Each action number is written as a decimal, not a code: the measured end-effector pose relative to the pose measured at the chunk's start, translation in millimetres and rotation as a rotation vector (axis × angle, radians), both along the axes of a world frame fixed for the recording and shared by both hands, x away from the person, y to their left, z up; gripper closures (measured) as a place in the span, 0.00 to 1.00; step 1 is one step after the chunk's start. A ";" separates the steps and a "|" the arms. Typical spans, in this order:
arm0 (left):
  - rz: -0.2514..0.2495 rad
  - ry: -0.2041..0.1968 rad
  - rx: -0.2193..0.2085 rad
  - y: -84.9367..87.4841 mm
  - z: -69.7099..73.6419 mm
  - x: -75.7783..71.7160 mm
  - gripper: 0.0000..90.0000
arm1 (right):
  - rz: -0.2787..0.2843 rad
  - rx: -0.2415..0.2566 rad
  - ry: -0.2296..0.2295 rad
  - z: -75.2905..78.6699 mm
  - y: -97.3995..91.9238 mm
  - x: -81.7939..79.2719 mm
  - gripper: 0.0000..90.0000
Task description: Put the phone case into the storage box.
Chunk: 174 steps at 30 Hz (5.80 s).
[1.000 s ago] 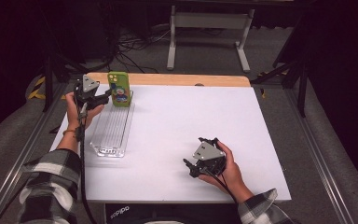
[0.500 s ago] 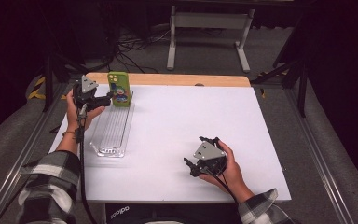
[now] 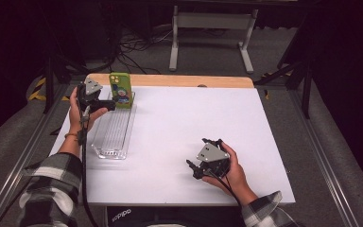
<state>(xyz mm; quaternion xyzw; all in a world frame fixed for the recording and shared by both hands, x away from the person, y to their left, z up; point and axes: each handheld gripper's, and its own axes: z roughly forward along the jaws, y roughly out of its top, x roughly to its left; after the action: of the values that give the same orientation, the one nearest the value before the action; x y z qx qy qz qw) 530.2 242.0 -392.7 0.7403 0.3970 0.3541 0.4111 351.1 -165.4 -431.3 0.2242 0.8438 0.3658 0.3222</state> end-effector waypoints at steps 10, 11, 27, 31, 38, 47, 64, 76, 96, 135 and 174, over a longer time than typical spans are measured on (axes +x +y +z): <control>-0.004 -0.039 0.026 -8.0 4.5 -5.4 0.03 | 0.000 0.009 -0.009 2.0 -1.4 -0.4 0.13; -0.008 -0.044 0.024 -8.2 4.9 -6.2 0.03 | 0.001 0.013 -0.011 2.5 -1.8 -0.6 0.13; -0.059 -0.075 -0.020 -8.7 13.1 -20.7 0.03 | -0.015 0.044 -0.038 7.7 -5.8 -1.8 0.12; -0.073 -0.082 -0.045 -8.5 15.3 -25.8 0.03 | -0.013 0.049 -0.043 8.9 -7.5 -1.6 0.12; -0.094 -0.096 -0.052 -12.1 17.3 -34.8 0.03 | -0.012 0.058 -0.054 10.7 -8.6 -2.3 0.10; -0.116 -0.124 -0.082 -13.5 21.3 -50.1 0.03 | -0.020 0.076 -0.076 14.2 -11.6 -3.6 0.10; -0.177 -0.164 -0.095 -20.9 25.7 -75.7 0.03 | -0.020 0.094 -0.101 17.9 -14.8 -5.6 0.10; -0.207 -0.179 -0.098 -24.8 29.4 -93.5 0.03 | -0.012 0.100 -0.113 19.5 -14.0 -7.5 0.10; -0.283 -0.205 -0.112 -31.3 30.7 -119.5 0.03 | 0.005 0.099 -0.131 21.4 -13.0 -12.3 0.10; -0.431 -0.231 -0.093 -61.8 28.5 -153.4 0.07 | 0.015 0.123 -0.172 26.8 -14.8 -17.4 0.10; -0.511 -0.210 -0.040 -71.4 14.1 -185.8 0.05 | -0.006 0.132 -0.168 31.2 -24.0 -26.1 0.10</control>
<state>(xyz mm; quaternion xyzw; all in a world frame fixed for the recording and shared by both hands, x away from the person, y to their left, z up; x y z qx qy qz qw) 344.5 170.6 -378.5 0.7672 0.1595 0.3059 0.5408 325.0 -189.3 -400.1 0.2161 0.7871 0.4371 0.3778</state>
